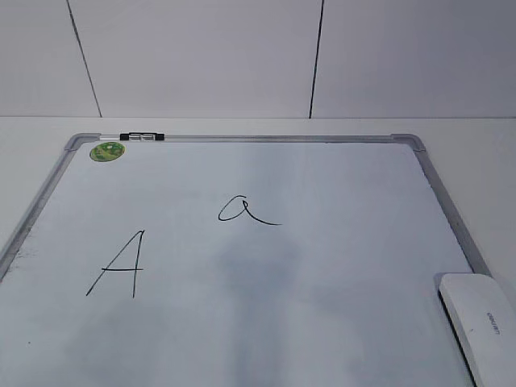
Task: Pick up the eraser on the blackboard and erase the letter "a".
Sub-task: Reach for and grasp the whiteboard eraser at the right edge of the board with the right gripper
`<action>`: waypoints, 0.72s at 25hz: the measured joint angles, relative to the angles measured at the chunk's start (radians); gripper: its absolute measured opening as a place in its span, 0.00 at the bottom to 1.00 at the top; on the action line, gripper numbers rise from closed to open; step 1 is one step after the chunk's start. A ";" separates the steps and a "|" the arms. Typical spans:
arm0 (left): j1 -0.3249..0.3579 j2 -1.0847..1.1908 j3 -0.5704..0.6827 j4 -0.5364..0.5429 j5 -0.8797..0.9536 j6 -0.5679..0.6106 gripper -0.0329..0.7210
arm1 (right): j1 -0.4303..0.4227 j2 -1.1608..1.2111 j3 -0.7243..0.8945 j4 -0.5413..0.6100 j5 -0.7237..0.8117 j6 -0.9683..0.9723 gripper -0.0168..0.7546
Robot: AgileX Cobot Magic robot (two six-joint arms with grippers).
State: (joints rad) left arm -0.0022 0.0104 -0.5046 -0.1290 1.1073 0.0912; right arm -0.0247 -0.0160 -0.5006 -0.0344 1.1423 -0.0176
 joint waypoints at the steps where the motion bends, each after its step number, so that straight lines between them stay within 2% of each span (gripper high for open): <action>1: 0.000 0.000 0.000 0.000 0.000 0.000 0.35 | 0.000 0.000 0.000 0.000 0.000 0.000 0.79; 18: 0.000 0.000 0.000 0.000 0.000 0.000 0.35 | 0.000 0.000 0.000 0.000 0.000 0.000 0.79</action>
State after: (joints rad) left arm -0.0022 0.0104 -0.5046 -0.1290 1.1073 0.0912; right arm -0.0247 -0.0160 -0.5006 -0.0344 1.1423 -0.0176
